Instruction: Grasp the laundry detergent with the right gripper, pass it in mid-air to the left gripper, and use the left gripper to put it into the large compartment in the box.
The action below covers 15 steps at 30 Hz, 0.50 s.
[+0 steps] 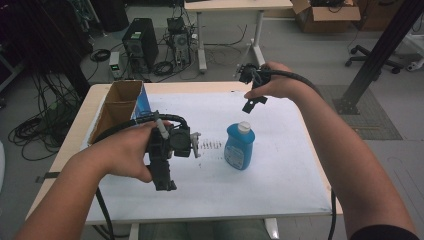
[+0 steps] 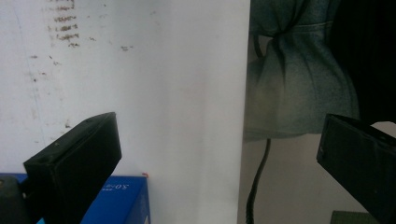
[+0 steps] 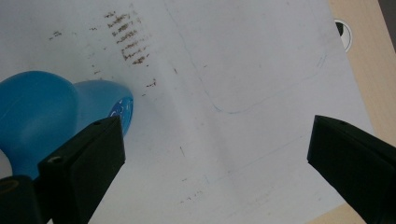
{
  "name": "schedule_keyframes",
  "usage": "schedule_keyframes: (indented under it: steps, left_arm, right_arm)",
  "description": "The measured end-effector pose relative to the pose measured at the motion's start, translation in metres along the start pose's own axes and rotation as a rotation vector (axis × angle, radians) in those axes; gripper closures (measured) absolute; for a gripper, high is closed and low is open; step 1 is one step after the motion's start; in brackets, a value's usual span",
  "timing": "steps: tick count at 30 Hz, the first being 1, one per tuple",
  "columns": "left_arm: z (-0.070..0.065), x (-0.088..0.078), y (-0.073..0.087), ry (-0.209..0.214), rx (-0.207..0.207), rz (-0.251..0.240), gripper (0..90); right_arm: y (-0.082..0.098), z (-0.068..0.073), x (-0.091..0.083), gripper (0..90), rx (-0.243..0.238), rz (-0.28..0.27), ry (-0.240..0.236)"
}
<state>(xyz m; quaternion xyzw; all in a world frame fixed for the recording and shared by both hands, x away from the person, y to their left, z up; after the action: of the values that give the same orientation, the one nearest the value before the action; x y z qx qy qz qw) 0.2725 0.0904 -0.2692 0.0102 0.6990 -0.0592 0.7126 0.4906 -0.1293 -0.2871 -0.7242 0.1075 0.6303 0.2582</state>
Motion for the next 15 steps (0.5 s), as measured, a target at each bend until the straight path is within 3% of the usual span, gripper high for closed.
schedule_keyframes:
  steps: [8, 15]
  left_arm:
    - [-0.001, 0.0, 0.0, 0.003, 0.003, 0.003, 0.2]
    - [-0.002, 0.002, 0.001, 0.001, 0.009, 0.0, 0.2]
  right_arm:
    - [0.004, -0.002, -0.005, 4.4, 0.009, -0.006, 0.005]
    - [0.024, -0.004, -0.008, 4.4, 0.044, -0.021, 0.011]
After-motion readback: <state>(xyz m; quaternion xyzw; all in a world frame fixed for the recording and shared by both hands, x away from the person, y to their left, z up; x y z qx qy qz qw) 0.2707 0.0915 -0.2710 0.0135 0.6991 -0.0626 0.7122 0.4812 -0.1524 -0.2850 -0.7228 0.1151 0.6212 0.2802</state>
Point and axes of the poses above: each handheld gripper's, and its own axes: x roughly forward along the jaws, y roughly out of its underside, z roughly to its left, the point moved 3 cm from there along x, roughly forward along the jaws, and after that the axes turned 8 degrees about x, right-handed, at the moved point
